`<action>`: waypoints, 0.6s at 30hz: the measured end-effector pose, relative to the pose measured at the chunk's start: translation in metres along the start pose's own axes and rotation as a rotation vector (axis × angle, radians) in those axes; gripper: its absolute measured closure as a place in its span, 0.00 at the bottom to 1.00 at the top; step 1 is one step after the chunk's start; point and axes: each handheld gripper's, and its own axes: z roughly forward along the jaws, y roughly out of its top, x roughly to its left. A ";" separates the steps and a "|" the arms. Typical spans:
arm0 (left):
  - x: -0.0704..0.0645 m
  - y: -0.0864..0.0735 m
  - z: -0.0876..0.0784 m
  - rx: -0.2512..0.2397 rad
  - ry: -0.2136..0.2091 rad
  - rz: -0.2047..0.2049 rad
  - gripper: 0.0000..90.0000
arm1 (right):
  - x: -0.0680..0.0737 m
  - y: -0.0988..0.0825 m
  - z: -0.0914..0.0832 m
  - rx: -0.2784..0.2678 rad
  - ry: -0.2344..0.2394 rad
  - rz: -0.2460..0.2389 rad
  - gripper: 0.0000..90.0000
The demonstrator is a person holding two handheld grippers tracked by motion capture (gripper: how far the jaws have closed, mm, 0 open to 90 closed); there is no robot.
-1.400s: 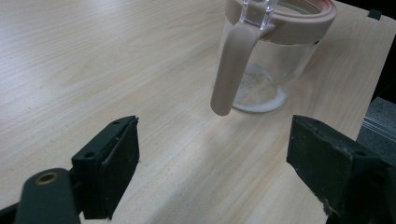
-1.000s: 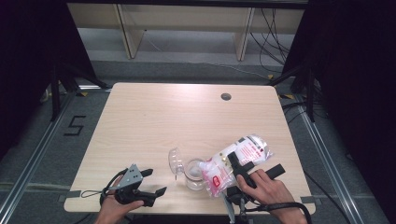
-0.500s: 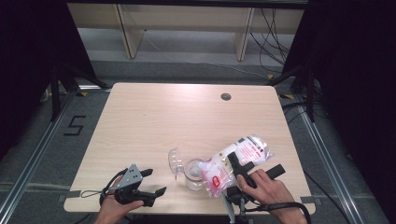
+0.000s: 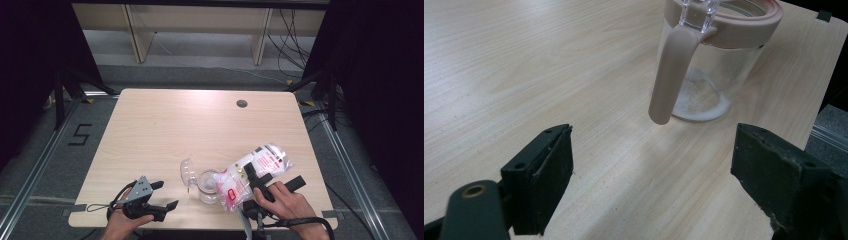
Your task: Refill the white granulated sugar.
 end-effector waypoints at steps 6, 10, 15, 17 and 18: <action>0.000 0.000 0.000 0.003 0.001 0.000 0.18 | 0.002 0.000 -0.001 0.007 0.009 0.034 0.64; 0.000 0.000 0.000 0.003 0.001 0.000 0.18 | 0.000 -0.001 0.000 -0.005 0.003 0.006 0.64; 0.000 0.000 -0.001 0.012 0.007 0.007 0.18 | 0.001 0.000 0.001 -0.010 0.008 0.009 0.64; 0.001 0.000 -0.001 0.005 -0.001 0.005 0.18 | 0.001 0.000 0.001 -0.007 0.007 0.006 0.64; 0.000 0.000 -0.001 0.011 0.007 0.005 0.18 | 0.001 0.000 0.001 -0.005 0.007 0.005 0.64</action>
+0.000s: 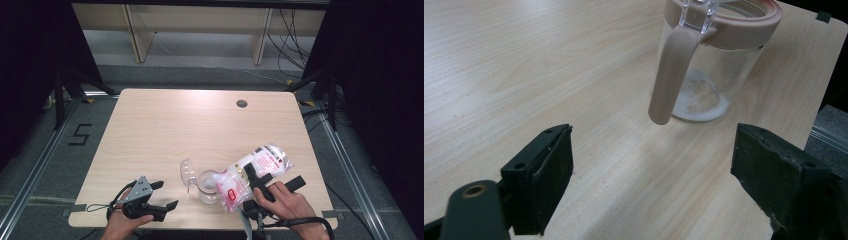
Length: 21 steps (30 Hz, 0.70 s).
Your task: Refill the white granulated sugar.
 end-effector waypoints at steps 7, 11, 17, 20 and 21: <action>0.000 0.000 0.000 -0.006 -0.007 0.000 0.18 | 0.000 -0.001 -0.001 -0.002 0.003 0.017 0.64; 0.000 0.000 0.000 -0.006 -0.008 0.000 0.18 | 0.000 0.000 0.000 -0.006 0.004 0.009 0.65; 0.000 0.000 0.000 -0.005 -0.001 -0.005 0.18 | 0.000 0.000 0.000 -0.009 0.002 0.008 0.65; 0.000 0.000 0.000 0.001 0.000 0.003 0.19 | 0.001 0.000 -0.001 0.003 0.012 0.036 0.65; 0.000 0.000 0.000 -0.006 -0.008 0.000 0.18 | 0.000 -0.001 0.000 -0.008 0.006 0.005 0.65</action>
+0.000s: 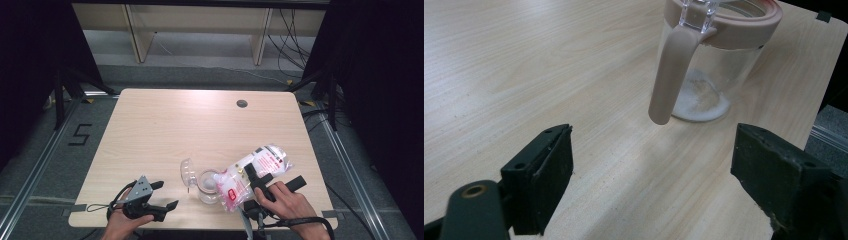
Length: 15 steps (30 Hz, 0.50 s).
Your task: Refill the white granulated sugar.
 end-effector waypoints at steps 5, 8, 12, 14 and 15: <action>-0.001 0.000 0.000 0.001 0.006 -0.003 0.18 | 0.000 0.000 0.000 0.002 -0.002 0.001 0.65; -0.001 0.000 0.000 0.002 0.007 -0.002 0.18 | -0.001 -0.001 -0.001 -0.002 0.008 0.002 0.65; -0.001 0.000 0.000 0.001 0.007 -0.003 0.18 | -0.001 0.000 -0.001 0.003 0.002 -0.002 0.65; -0.001 0.000 0.000 0.001 0.007 0.000 0.19 | -0.001 0.000 -0.001 0.001 0.002 -0.002 0.65; -0.001 0.000 0.000 0.001 0.006 0.000 0.18 | 0.000 -0.001 -0.001 0.003 0.002 -0.003 0.65</action>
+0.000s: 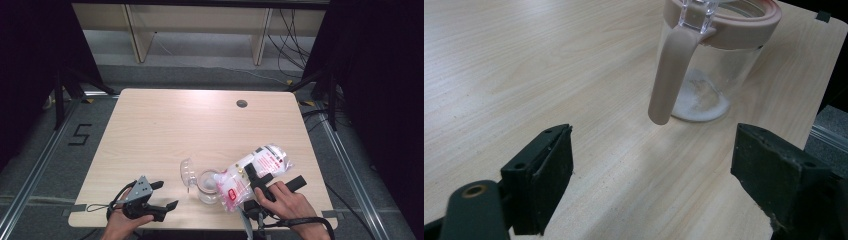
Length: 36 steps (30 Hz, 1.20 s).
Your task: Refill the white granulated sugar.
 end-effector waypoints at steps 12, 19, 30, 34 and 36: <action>0.002 0.001 -0.001 0.003 -0.006 0.027 0.18 | 0.003 -0.002 -0.004 0.021 0.010 0.037 0.65; 0.001 0.000 -0.001 0.006 0.002 0.006 0.18 | 0.002 -0.003 -0.006 0.011 0.002 0.002 0.66; 0.001 0.000 0.000 0.006 0.001 0.001 0.18 | 0.002 0.002 -0.008 0.022 0.016 0.022 0.66; 0.001 0.000 -0.001 0.006 0.003 0.006 0.18 | -0.001 0.002 -0.007 0.004 0.008 -0.015 0.66; 0.001 0.000 0.000 0.000 -0.006 -0.001 0.18 | -0.001 0.002 -0.007 0.004 0.004 -0.010 0.66</action>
